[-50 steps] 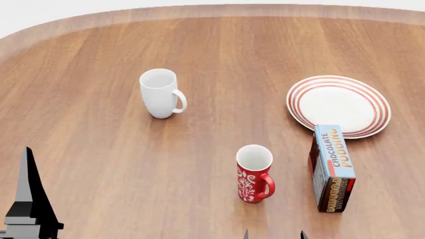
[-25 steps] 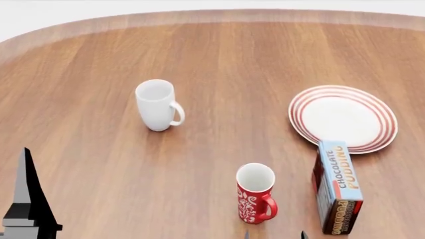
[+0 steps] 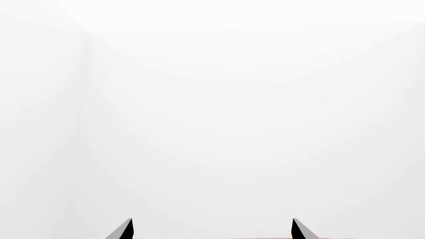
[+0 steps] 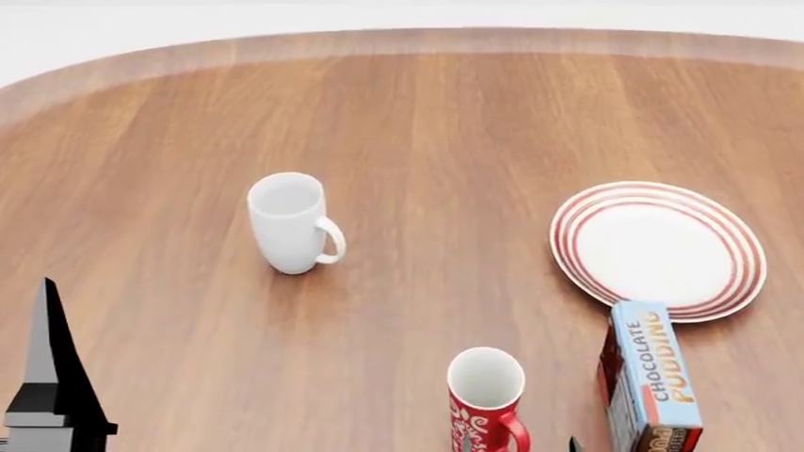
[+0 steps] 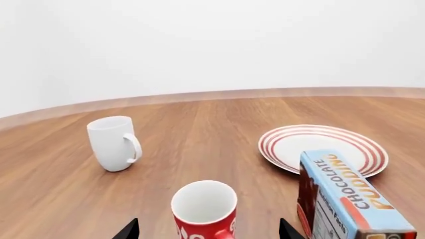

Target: Pick up the red mug and put it on the plate

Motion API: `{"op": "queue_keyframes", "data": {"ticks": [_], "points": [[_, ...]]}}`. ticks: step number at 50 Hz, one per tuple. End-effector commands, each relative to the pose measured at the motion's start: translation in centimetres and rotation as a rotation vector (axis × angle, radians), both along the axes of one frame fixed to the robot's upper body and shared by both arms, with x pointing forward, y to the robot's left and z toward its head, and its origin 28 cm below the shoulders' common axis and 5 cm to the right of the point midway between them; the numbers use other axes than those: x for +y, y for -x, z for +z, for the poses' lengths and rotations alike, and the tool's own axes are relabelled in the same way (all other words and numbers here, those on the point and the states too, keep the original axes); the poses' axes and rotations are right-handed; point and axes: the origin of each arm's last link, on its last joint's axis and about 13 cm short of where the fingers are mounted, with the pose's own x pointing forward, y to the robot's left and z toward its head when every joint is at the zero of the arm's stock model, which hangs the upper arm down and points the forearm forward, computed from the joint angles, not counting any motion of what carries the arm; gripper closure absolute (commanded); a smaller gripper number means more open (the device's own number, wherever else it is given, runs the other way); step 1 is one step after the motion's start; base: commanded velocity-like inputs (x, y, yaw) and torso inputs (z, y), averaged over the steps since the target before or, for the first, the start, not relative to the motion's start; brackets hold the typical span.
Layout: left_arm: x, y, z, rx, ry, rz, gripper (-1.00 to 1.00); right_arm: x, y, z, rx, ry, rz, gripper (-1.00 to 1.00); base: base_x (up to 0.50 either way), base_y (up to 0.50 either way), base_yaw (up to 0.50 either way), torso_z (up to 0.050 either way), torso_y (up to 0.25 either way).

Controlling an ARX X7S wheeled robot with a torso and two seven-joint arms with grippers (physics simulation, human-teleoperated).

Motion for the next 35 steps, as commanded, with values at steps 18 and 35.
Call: {"op": "queue_keyframes", "data": {"ticks": [18,35], "points": [[0.03,-0.18,0.24,-0.008,0.0,0.0,-1.0,0.01,0.1,0.07,-0.001,-0.004,0.0,-1.0,0.16,0.0,0.0,0.0,0.0],[-0.03,-0.13,0.22,-0.012,-0.002,0.001,-1.0,0.01,0.16,0.09,-0.002,-0.004,-0.001,-1.0,0.16,0.0,0.0,0.0,0.0]]}}
